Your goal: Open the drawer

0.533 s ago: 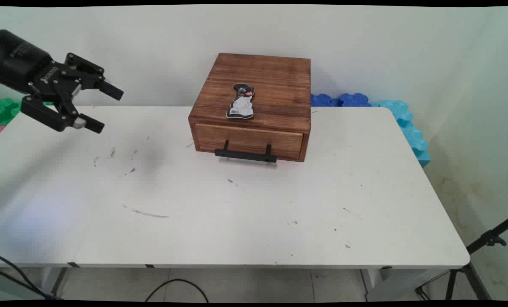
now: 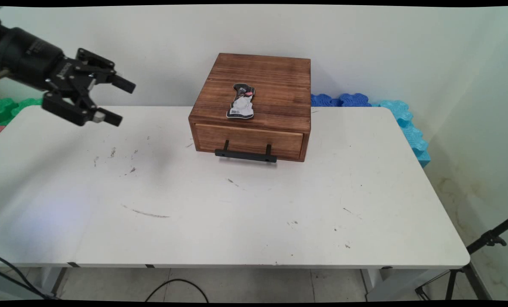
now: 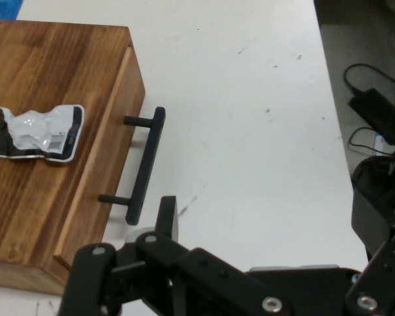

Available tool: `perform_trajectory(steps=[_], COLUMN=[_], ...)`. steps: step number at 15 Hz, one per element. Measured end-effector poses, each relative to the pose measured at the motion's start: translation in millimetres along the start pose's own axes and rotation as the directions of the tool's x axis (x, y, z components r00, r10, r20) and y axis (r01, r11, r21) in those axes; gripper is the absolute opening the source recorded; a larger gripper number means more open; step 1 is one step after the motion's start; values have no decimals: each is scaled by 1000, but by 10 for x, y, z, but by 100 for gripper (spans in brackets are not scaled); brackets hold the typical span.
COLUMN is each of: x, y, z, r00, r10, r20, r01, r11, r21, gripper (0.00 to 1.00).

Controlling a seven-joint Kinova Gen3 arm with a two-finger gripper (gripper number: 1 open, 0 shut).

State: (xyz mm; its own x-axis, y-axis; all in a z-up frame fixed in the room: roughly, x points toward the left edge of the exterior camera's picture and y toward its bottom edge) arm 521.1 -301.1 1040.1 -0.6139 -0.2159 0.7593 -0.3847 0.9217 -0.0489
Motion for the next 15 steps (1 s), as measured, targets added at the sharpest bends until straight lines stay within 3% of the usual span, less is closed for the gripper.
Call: perform_trajectory(steps=[4, 10, 15], x=[310, 871, 896], y=[-108, -457, -688], z=[249, 754, 1328], r00=[999, 995, 978], r10=[-11, -14, 73], r20=[33, 94, 196], r01=[10, 11, -76], r11=[1000, 1000, 997], r21=[15, 27, 5], gripper=[100, 100, 100])
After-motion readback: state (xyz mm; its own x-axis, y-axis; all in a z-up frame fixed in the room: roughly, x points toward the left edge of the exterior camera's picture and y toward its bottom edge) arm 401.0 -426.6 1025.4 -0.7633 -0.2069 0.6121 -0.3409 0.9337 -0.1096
